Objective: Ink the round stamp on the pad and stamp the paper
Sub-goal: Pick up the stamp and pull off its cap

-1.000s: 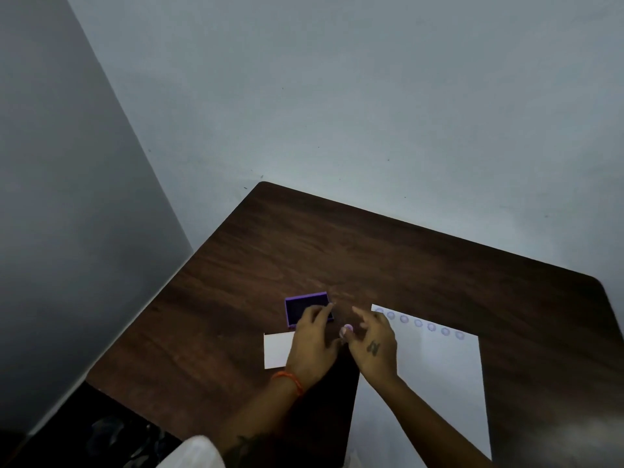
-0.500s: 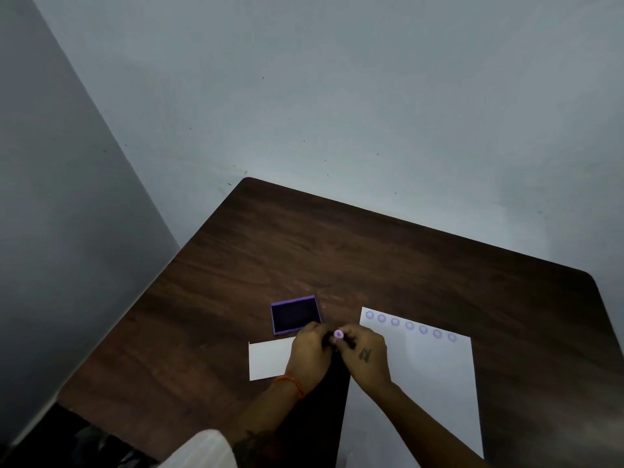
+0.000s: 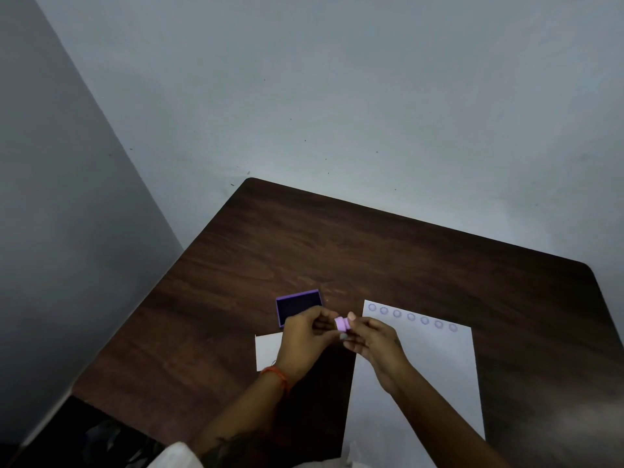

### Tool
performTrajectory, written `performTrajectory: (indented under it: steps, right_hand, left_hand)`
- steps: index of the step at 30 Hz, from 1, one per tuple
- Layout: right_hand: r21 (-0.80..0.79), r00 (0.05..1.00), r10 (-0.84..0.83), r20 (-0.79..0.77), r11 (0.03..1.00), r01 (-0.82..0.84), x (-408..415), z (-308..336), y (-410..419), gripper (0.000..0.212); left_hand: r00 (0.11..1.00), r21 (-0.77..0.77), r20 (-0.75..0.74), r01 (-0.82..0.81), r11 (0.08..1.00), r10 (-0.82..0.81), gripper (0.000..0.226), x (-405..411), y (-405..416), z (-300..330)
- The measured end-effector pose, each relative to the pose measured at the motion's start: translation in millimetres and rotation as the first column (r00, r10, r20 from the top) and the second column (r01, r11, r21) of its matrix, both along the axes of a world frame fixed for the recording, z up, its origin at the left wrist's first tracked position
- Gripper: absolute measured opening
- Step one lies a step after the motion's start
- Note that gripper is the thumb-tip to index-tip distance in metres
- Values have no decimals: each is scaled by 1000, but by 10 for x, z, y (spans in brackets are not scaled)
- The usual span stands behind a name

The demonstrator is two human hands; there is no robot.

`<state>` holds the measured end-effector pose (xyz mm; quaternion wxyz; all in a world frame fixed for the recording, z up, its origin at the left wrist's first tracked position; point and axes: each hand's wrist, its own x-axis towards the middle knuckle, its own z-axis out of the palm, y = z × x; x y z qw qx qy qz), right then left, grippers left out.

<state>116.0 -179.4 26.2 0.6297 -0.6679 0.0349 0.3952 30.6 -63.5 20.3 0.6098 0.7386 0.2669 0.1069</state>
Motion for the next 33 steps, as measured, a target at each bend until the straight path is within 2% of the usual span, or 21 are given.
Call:
performTrajectory:
  steps: [2, 6, 10, 12, 17, 19, 21, 23, 25, 26, 29, 33]
  right_hand:
    - [46, 1000, 15, 13, 999, -16, 13, 24, -18, 7]
    - [105, 995, 64, 73, 992, -71, 51, 116, -44, 10]
    - [29, 985, 97, 142, 994, -103, 61, 113, -60, 7]
    - [20, 977, 129, 172, 991, -134, 77, 107, -69, 12]
    - [31, 986, 129, 106, 991, -133, 115, 93, -68, 5]
    - [98, 994, 105, 32, 989, -108, 143, 87, -85, 10]
    - [215, 992, 30, -124, 977, -2, 173, 88, -123, 17]
    - [293, 957, -35, -289, 948, 123, 193, 80, -165, 20]
    - [341, 905, -68, -421, 913, 227, 190, 77, -197, 12]
    - [360, 882, -81, -463, 892, 271, 184, 64, -208, 17]
    - [377, 841, -93, -533, 864, 334, 165, 39, -234, 35]
    - [390, 829, -74, -554, 857, 337, 164, 23, -247, 27]
  left_hand:
    - [1000, -16, 16, -9, 1000, 9, 21, -18, 1, 31]
    - [999, -26, 34, -9, 1000, 9, 20, -42, 10, 87]
    - [999, 1, 33, -10, 1000, 10, 21, -42, -11, 116]
    - [999, -3, 43, -8, 1000, 9, 20, -47, -14, 124]
    - [1000, 13, 25, -17, 1000, 16, 22, -34, -18, 138]
    - [999, 2, 26, -20, 1000, 20, 23, -23, -11, 134]
    - [999, -48, 9, -34, 998, 34, 24, -18, 6, 119]
    - [999, -95, -23, -40, 995, 38, 25, -12, 17, 87]
    - [997, -108, -66, -40, 993, 33, 27, 2, 10, 39]
    - [995, -106, -93, -40, 994, 30, 29, 11, 3, 10]
    - [983, -77, -183, 5, 997, -19, 29, 43, -15, -95]
    - [966, 109, -241, 118, 987, -89, 14, 99, -48, -216]
